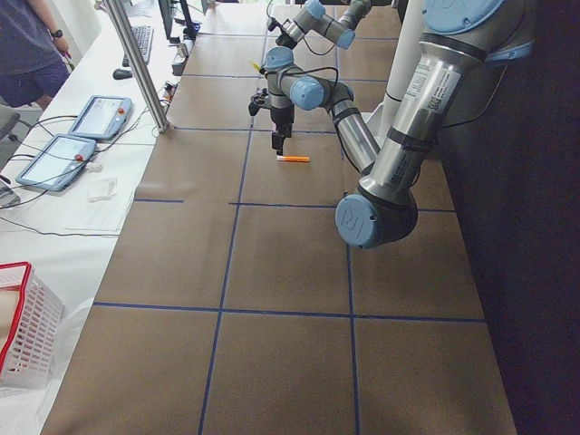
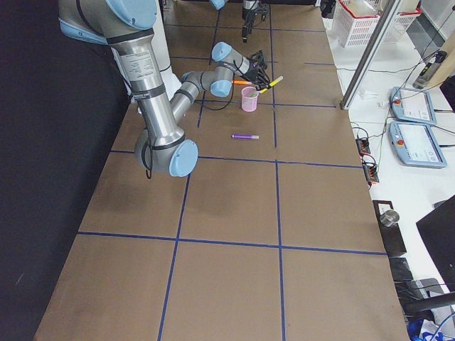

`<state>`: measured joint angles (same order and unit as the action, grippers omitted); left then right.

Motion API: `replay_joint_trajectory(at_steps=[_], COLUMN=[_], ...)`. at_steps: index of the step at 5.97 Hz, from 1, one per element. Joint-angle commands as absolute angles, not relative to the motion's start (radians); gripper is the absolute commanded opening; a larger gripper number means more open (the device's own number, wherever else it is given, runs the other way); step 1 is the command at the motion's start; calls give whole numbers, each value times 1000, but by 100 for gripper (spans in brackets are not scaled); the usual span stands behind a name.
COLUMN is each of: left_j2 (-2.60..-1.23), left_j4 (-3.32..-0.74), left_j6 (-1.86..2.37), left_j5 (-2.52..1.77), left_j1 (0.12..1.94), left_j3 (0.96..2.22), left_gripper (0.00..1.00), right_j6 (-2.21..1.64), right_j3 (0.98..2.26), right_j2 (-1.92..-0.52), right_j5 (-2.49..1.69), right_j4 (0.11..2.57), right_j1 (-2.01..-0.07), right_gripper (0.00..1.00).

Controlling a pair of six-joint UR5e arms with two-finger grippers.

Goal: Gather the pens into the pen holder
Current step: 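Lower the yellow marker into the cup and open the right gripper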

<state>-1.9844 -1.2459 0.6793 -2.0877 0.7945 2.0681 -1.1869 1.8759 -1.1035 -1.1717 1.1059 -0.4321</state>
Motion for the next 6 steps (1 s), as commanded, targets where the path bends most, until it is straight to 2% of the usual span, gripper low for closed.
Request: replay_joint_trajectory(at_steps=[1,4,5,6], left_j2=[-1985,-1988,-1988,-1991], left_j4=[-1247,-1247,-1247,-1247], left_j6=[681,683,686,690], left_j5=[-2088,-2088,-2088,-2088], left_j1=[795,795,796,796], left_j3=[2065,2065,2065,2065], left_gripper=[100,100,100,100], right_j6=[-1242,-1243,-1243,-1243], right_j3=[1824,1715,1700,1698], right_j2=[-1074,-1032,-1000,-991], right_j5=[-975,-867,-850,-851], right_j4=[1120,1118,1120,1120], right_j1=[-301,-243,-238,-239], right_gripper=[0,1,26,99])
